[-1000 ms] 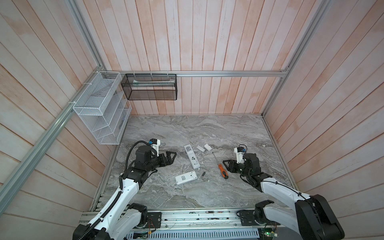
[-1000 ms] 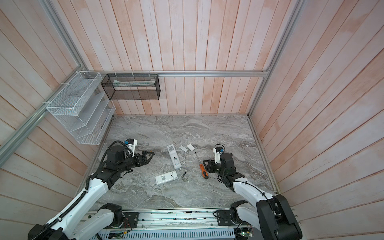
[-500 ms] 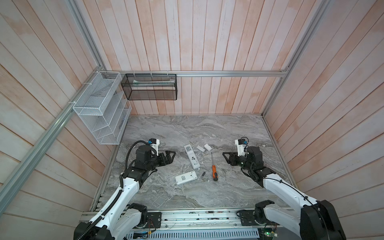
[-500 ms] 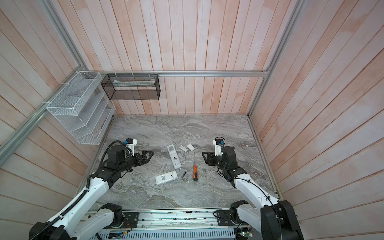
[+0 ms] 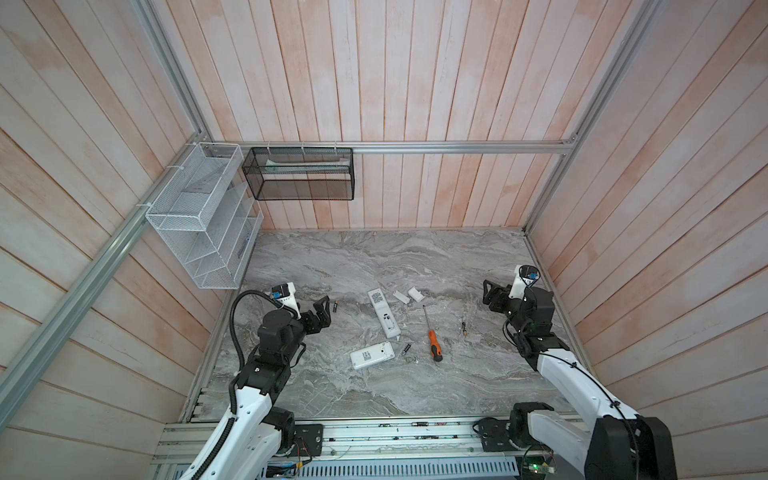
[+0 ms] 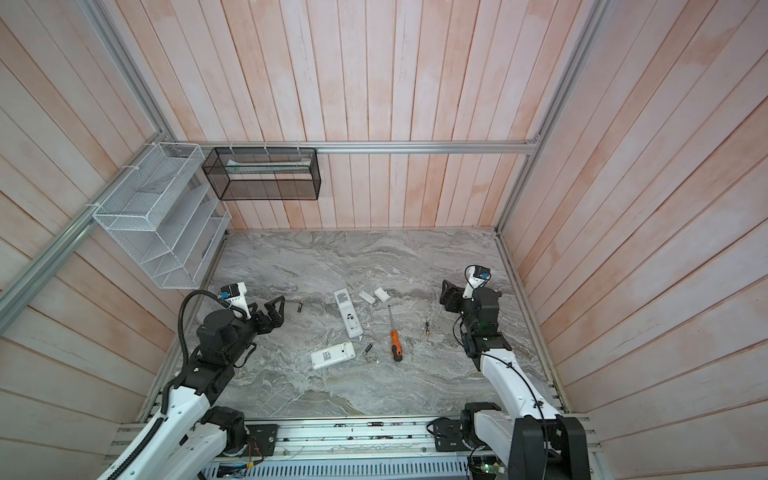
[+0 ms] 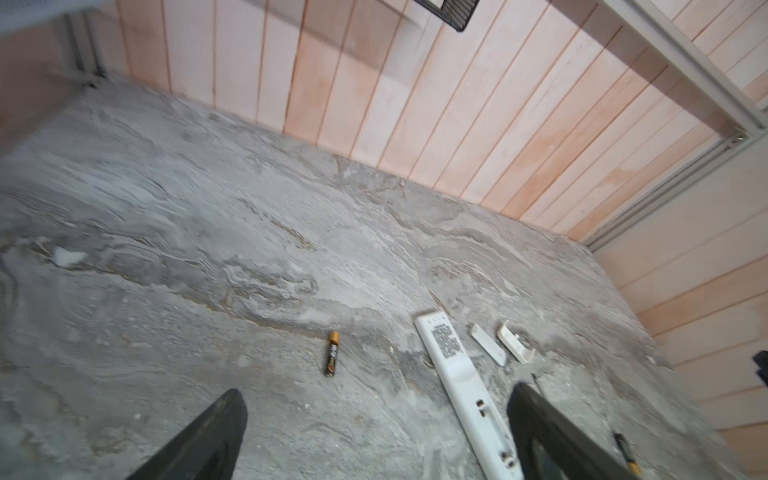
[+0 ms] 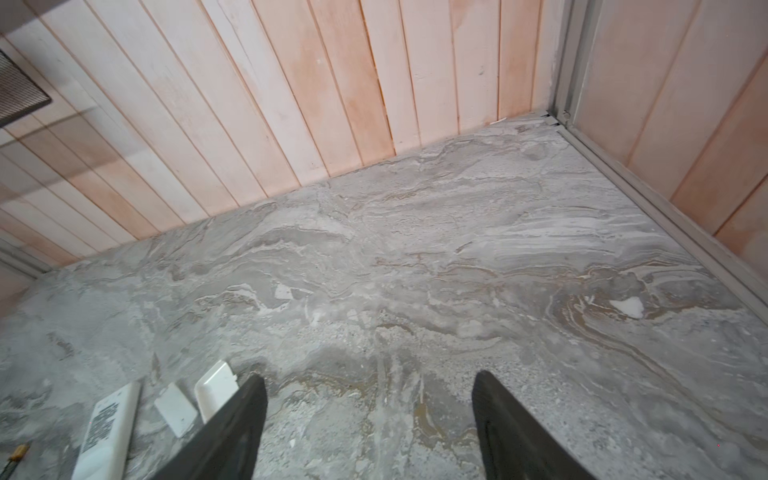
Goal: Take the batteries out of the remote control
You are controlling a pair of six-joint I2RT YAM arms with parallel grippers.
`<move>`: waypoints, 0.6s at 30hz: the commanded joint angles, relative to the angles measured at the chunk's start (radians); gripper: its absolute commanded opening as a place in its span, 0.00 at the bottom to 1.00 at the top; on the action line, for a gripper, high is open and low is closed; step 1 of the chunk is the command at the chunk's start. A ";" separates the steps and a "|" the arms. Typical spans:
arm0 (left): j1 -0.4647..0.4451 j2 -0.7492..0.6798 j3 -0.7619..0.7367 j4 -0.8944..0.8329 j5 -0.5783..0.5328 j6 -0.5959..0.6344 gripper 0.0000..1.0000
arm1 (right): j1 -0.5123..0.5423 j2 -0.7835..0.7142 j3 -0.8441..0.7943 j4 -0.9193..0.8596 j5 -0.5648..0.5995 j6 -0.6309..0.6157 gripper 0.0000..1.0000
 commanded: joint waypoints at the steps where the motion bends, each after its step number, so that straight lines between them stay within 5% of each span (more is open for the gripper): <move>1: 0.006 -0.031 -0.042 0.122 -0.174 0.133 1.00 | -0.014 0.066 0.008 0.110 0.030 -0.071 0.80; 6: 0.015 -0.007 -0.100 0.261 -0.298 0.204 1.00 | -0.057 0.188 0.054 0.129 -0.032 -0.121 0.80; 18: 0.138 0.332 -0.153 0.556 -0.216 0.286 1.00 | -0.113 0.285 0.013 0.260 -0.184 -0.226 0.80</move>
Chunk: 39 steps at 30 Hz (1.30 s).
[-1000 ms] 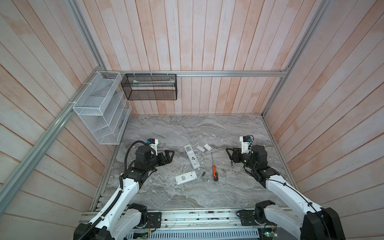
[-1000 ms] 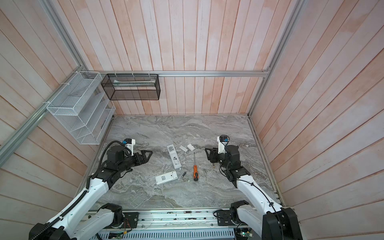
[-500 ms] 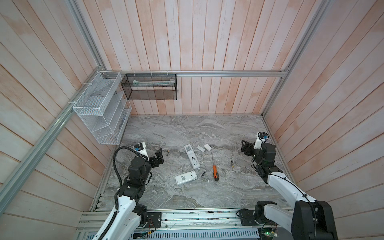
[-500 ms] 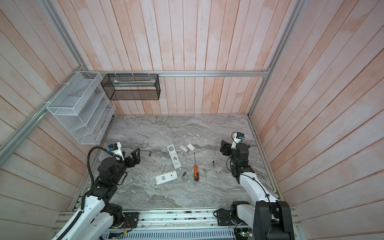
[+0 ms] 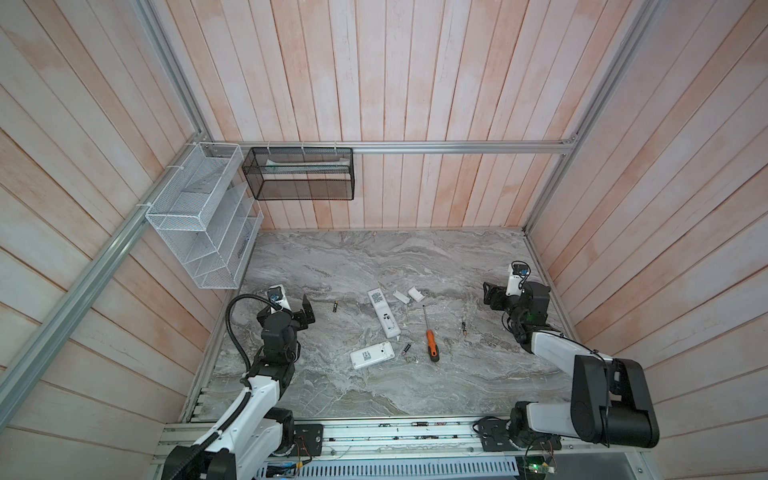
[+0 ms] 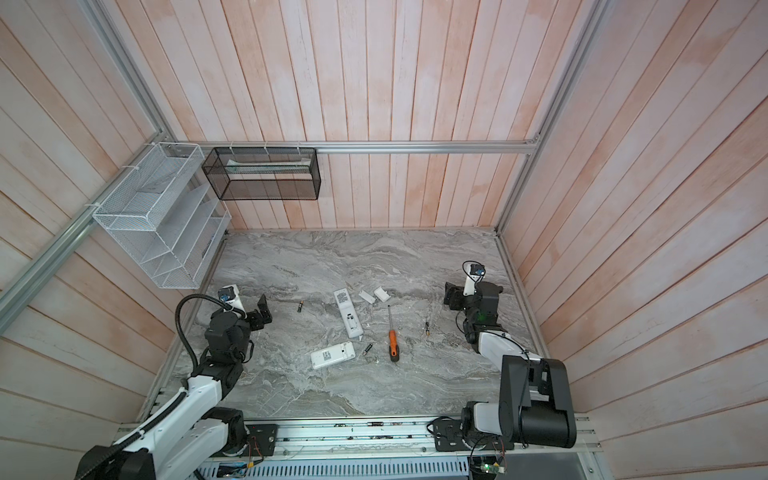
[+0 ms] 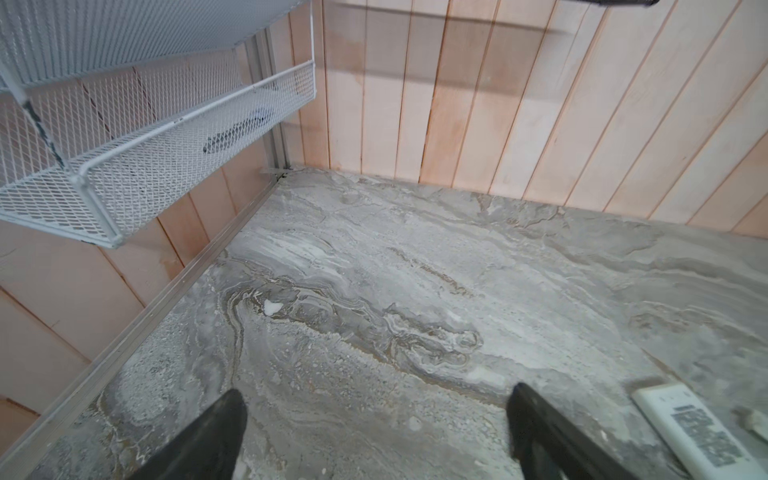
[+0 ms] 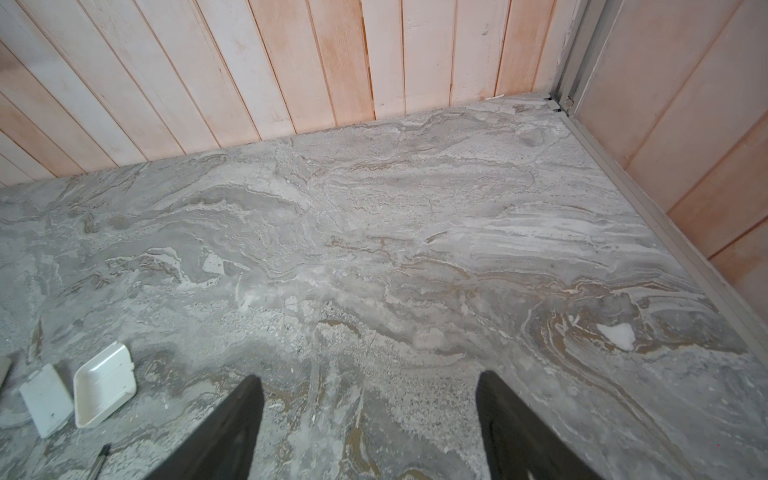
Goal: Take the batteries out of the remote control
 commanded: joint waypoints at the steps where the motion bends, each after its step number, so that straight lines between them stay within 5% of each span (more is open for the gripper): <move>1: 0.033 0.074 -0.023 0.157 0.034 0.023 1.00 | -0.010 0.018 -0.021 0.099 -0.070 -0.056 0.80; 7: 0.114 0.260 0.003 0.277 0.120 0.032 1.00 | -0.011 0.058 -0.049 0.210 -0.072 -0.143 0.80; 13: 0.142 0.425 0.108 0.337 0.201 0.120 1.00 | -0.017 0.083 -0.142 0.424 -0.068 -0.131 0.79; 17: 0.153 0.502 0.171 0.344 0.276 0.077 1.00 | -0.035 0.115 -0.190 0.524 -0.067 -0.109 0.78; 24: 0.140 0.580 0.013 0.717 0.359 0.119 1.00 | -0.042 0.126 -0.223 0.590 -0.074 -0.109 0.77; 28: 0.138 0.579 0.028 0.680 0.345 0.114 1.00 | -0.043 0.145 -0.247 0.644 -0.065 -0.108 0.77; 35: 0.136 0.572 0.025 0.675 0.341 0.115 1.00 | -0.030 0.160 -0.241 0.643 0.006 -0.093 0.87; 36: 0.135 0.573 0.025 0.677 0.341 0.115 1.00 | -0.030 0.160 -0.241 0.646 0.007 -0.094 0.97; 39: 0.135 0.573 0.026 0.676 0.341 0.115 1.00 | -0.019 0.164 -0.244 0.654 0.092 -0.072 0.98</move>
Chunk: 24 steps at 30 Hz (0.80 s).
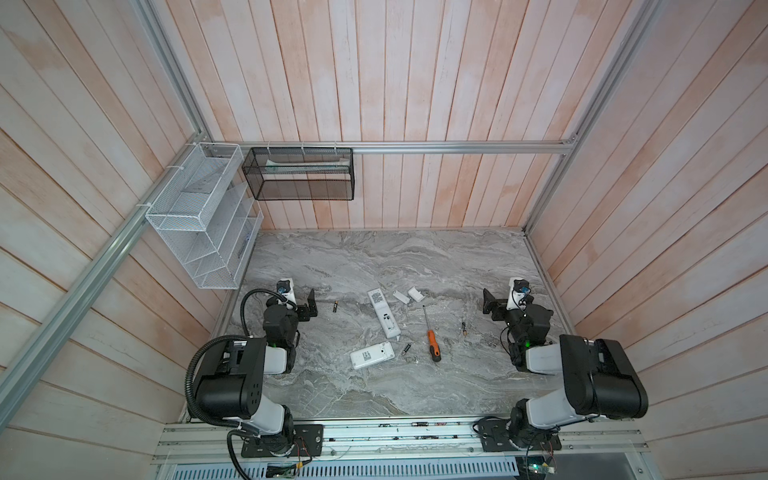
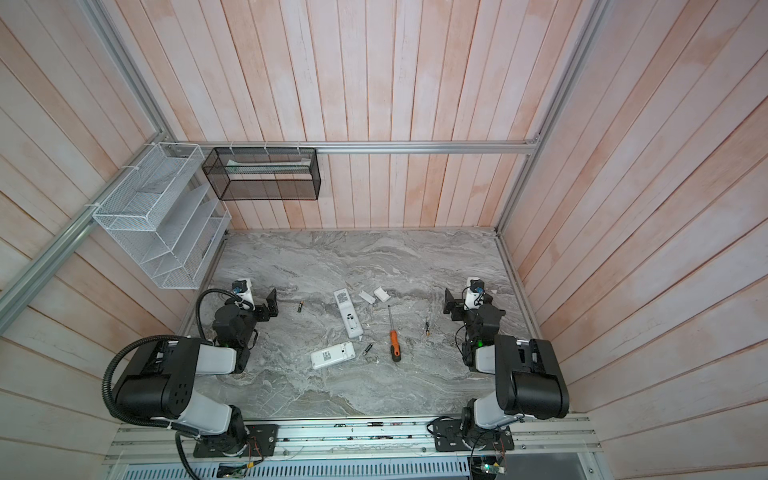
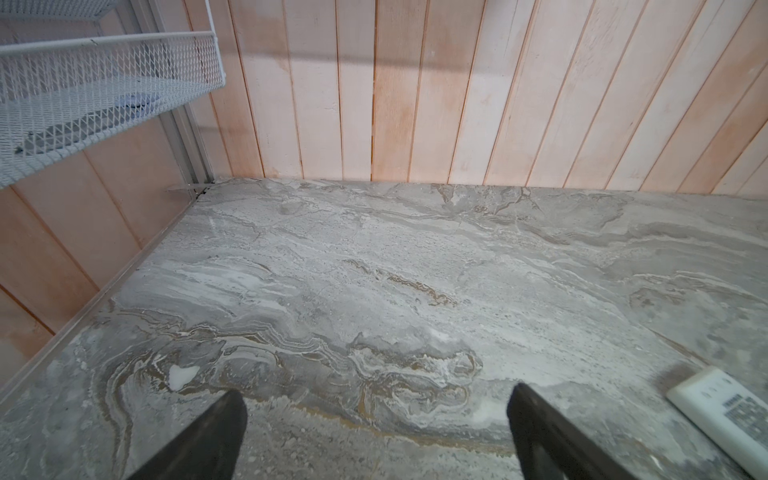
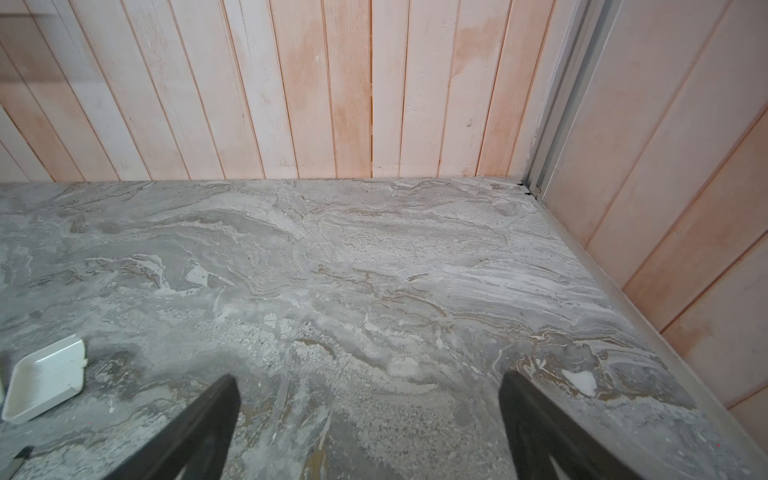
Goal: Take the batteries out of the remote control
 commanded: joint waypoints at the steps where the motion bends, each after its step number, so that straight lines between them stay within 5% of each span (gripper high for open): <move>1: -0.003 0.003 0.003 0.046 0.005 0.011 1.00 | 0.016 0.011 -0.004 0.032 0.094 0.022 0.98; 24: -0.003 0.007 0.007 0.041 0.005 0.011 1.00 | 0.023 0.010 -0.004 0.029 0.104 0.016 0.98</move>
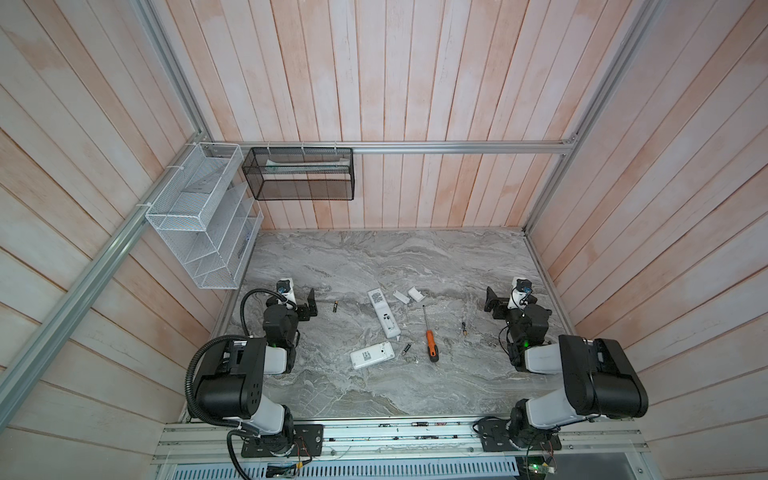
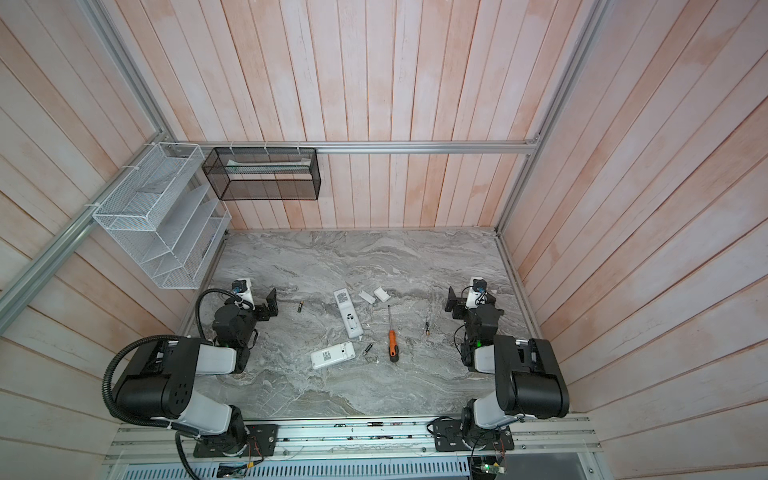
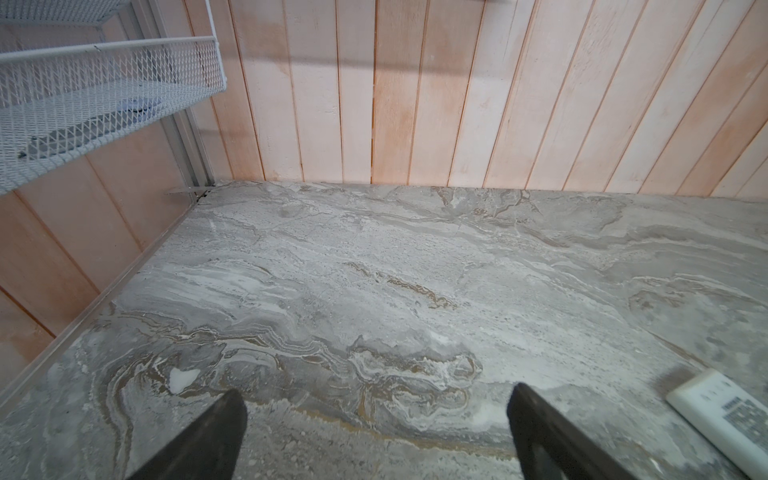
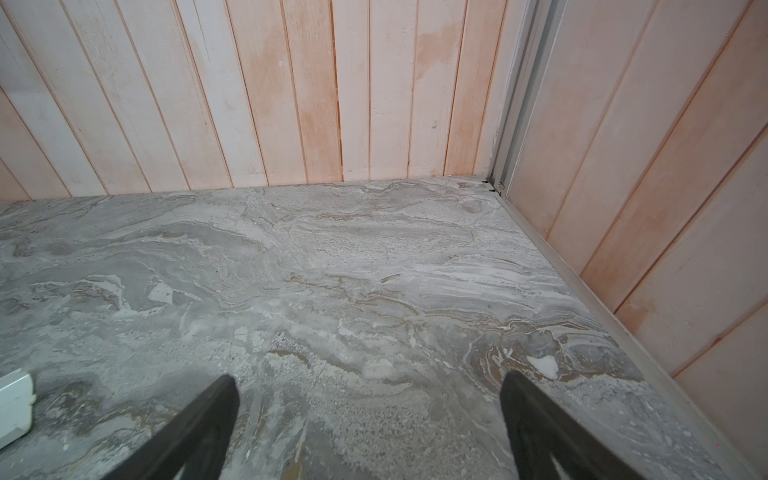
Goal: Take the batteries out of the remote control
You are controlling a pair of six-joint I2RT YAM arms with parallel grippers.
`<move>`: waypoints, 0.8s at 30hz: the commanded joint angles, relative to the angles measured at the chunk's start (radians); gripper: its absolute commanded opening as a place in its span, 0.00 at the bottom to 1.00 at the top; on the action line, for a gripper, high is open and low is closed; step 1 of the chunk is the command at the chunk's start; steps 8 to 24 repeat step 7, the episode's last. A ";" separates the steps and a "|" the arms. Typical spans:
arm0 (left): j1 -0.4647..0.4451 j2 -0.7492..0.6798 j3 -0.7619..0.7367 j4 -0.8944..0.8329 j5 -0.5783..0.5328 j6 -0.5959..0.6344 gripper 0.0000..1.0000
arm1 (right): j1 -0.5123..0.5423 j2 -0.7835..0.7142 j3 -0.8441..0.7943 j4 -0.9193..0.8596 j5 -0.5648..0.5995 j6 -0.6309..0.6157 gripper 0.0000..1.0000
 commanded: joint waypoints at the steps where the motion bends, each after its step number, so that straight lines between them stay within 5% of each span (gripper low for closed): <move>1: -0.003 0.009 0.011 0.031 0.005 0.009 1.00 | 0.006 0.010 -0.004 0.024 0.015 0.006 0.98; 24: 0.007 0.006 0.006 0.039 0.022 0.004 1.00 | 0.006 0.010 -0.004 0.024 0.015 0.006 0.98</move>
